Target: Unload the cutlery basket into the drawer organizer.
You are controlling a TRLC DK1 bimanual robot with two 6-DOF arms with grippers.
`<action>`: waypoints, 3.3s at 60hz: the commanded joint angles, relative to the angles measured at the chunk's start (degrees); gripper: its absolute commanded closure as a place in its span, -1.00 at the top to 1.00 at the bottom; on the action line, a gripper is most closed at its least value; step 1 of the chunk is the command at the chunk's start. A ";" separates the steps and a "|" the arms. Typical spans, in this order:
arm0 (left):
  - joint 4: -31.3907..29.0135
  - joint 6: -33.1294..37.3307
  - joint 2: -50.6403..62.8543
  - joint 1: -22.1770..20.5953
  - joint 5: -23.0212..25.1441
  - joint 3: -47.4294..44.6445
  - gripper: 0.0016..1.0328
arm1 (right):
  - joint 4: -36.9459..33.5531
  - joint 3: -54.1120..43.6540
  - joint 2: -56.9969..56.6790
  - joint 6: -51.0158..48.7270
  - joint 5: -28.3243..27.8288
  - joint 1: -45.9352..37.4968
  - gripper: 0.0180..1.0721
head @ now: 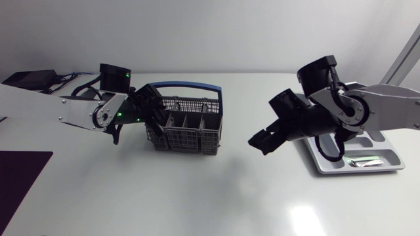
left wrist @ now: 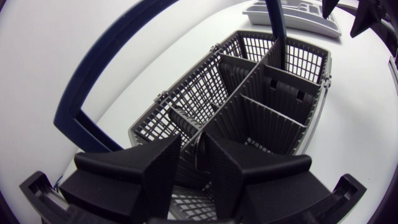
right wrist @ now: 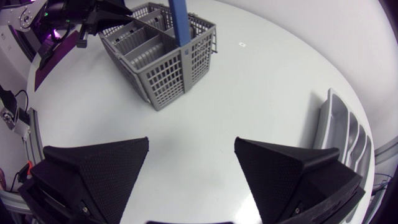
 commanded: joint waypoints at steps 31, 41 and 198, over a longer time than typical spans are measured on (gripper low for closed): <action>5.90 1.47 -1.24 -0.75 0.01 -4.48 -0.93 | 0.99 0.67 1.89 3.12 1.71 5.36 0.88; 10.56 1.64 -6.08 -0.93 -0.08 -9.58 -0.93 | 0.90 0.76 1.63 3.29 2.15 6.85 0.88; -15.81 -31.58 -29.02 -8.22 7.21 -5.18 -0.59 | -5.87 6.74 2.24 -4.79 -10.77 15.73 0.73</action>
